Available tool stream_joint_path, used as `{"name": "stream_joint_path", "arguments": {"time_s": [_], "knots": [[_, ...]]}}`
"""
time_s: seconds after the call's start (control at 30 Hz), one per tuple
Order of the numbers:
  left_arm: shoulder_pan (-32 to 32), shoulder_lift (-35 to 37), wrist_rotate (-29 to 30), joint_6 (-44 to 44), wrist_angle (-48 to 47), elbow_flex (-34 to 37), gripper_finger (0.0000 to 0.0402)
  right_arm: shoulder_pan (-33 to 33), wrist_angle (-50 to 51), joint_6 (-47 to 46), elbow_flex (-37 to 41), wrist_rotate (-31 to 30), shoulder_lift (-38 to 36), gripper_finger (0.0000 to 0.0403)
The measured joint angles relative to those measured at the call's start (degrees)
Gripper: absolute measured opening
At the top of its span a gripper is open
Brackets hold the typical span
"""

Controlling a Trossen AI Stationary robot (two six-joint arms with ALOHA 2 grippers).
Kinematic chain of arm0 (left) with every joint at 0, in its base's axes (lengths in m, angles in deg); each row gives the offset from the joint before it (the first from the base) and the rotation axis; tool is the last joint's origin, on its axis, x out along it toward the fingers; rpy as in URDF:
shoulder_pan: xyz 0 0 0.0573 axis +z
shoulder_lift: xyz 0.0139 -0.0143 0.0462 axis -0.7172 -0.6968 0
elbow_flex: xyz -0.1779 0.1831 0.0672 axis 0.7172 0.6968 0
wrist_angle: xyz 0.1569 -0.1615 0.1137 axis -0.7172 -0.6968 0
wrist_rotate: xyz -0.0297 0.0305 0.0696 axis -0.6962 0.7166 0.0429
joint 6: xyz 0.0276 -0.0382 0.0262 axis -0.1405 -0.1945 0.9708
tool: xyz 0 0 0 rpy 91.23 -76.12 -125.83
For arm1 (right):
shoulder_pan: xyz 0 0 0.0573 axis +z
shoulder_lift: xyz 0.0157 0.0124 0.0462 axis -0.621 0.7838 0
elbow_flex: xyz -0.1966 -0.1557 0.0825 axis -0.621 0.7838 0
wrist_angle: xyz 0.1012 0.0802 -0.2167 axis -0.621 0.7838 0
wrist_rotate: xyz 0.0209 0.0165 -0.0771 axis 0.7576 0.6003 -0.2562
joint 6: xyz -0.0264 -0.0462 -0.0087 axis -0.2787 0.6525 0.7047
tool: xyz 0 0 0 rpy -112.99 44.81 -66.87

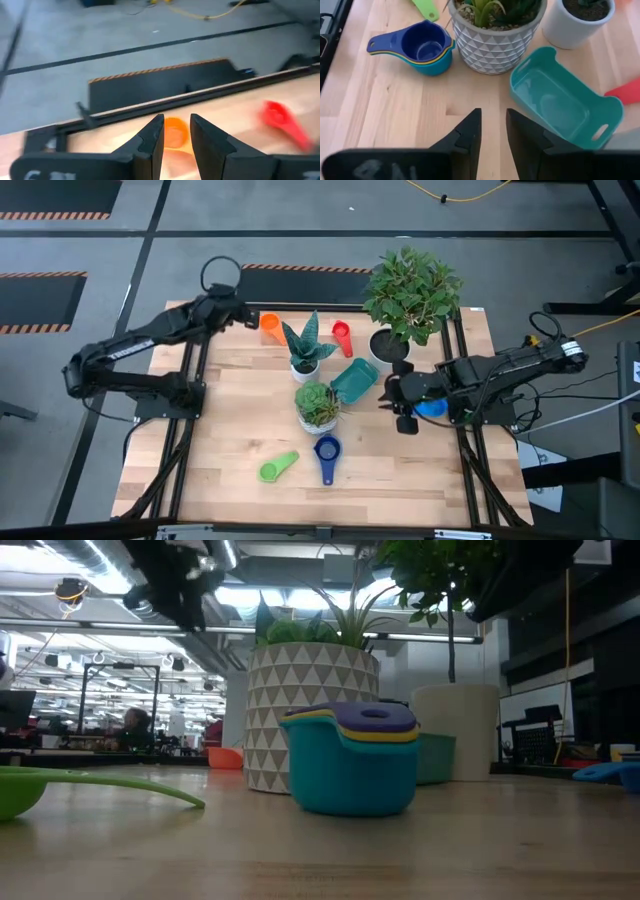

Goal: Nest measuring cups in basket
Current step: Stack the orange measuring cup on top of the purple measuring cup

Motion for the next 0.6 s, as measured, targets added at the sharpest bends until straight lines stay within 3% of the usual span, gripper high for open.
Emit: {"name": "stream_joint_path", "arguments": {"time_s": [0.27,0.6], "knots": [[11.99,-9.11,-10.49,1.24,0.30,0.00,0.0087,-1.37,0.04,0.08,0.00,-0.02,0.00,0.0094],[18.91,-23.90,-20.51,1.87,5.21,0.00,0.0087,-1.38,0.07,0.08,0.00,-0.02,0.00,0.0094]]}}
